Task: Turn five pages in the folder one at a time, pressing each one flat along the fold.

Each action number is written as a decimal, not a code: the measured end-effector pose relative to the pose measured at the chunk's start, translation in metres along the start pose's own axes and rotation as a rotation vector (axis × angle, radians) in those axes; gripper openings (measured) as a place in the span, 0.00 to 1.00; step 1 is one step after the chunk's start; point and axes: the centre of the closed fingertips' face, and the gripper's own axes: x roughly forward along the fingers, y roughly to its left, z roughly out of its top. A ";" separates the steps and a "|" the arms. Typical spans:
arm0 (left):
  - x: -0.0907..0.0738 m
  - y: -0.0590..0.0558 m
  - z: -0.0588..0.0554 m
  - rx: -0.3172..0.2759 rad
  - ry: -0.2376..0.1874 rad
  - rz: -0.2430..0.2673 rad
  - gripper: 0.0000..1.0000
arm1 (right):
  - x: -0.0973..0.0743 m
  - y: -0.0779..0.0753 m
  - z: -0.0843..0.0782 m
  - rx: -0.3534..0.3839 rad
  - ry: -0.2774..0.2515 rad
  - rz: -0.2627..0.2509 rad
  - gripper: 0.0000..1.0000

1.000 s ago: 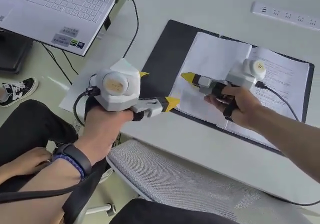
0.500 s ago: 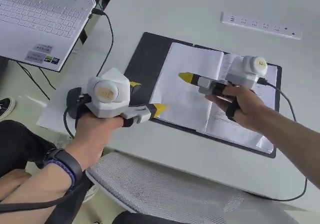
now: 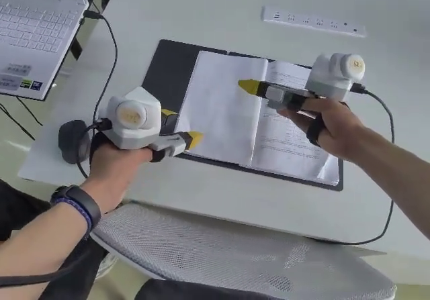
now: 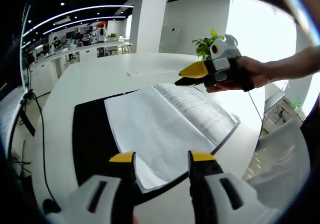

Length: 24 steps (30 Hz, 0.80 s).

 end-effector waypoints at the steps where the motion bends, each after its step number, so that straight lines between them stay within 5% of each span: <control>1: 0.002 0.000 -0.001 0.004 0.004 -0.002 0.38 | -0.001 -0.001 0.001 -0.003 -0.003 -0.002 0.33; 11: 0.019 0.005 -0.022 -0.019 0.055 -0.001 0.29 | -0.027 -0.012 0.013 -0.033 -0.036 -0.027 0.33; 24: 0.034 0.011 -0.056 -0.025 0.166 0.023 0.18 | -0.031 -0.025 -0.008 0.005 -0.026 -0.038 0.32</control>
